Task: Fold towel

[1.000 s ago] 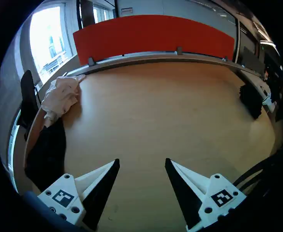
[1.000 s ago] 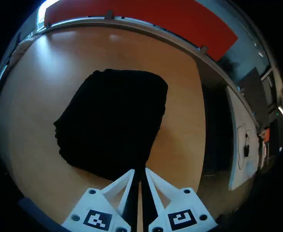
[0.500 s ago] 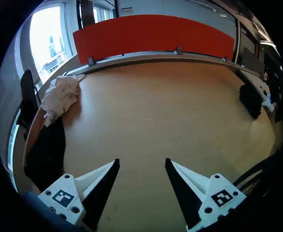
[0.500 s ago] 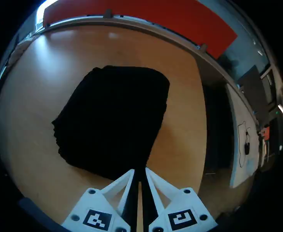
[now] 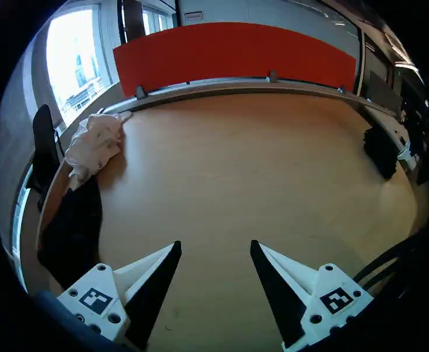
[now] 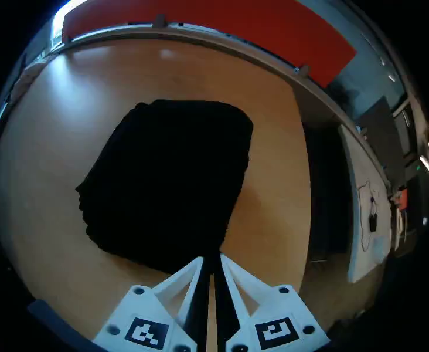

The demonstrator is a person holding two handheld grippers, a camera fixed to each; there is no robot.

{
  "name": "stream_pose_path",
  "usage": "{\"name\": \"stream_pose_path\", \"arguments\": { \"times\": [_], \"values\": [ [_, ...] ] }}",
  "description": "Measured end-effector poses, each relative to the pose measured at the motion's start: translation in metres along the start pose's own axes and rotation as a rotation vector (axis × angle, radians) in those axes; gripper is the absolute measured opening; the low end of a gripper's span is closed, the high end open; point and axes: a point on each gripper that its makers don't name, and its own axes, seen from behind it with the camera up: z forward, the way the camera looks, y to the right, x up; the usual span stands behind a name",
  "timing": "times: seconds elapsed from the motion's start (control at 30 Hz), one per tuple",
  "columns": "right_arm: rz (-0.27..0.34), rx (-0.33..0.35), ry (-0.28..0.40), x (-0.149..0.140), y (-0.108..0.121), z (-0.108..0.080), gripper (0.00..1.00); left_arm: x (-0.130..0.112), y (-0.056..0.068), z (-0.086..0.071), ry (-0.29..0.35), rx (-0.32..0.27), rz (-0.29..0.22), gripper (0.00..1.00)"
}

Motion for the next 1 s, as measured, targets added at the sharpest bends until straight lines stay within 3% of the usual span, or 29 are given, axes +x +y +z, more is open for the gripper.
{"name": "stream_pose_path", "arguments": {
  "times": [0.17, 0.43, 0.5, 1.0],
  "values": [
    [0.007, -0.008, 0.015, 0.002, -0.001, -0.006, 0.15, 0.001, 0.0, -0.001, 0.005, -0.002, -0.004, 0.87],
    [0.025, -0.017, 0.047, 0.005, -0.002, -0.018, 0.76, 0.005, 0.002, -0.001, 0.017, -0.009, -0.006, 0.87],
    [0.028, -0.015, 0.051, 0.005, -0.004, -0.019, 1.0, 0.007, 0.003, 0.0, 0.019, -0.011, -0.004, 0.87],
    [0.061, -0.006, 0.084, 0.009, -0.014, -0.027, 1.0, 0.011, 0.001, -0.002, 0.035, -0.018, -0.01, 0.87]
  ]
}}
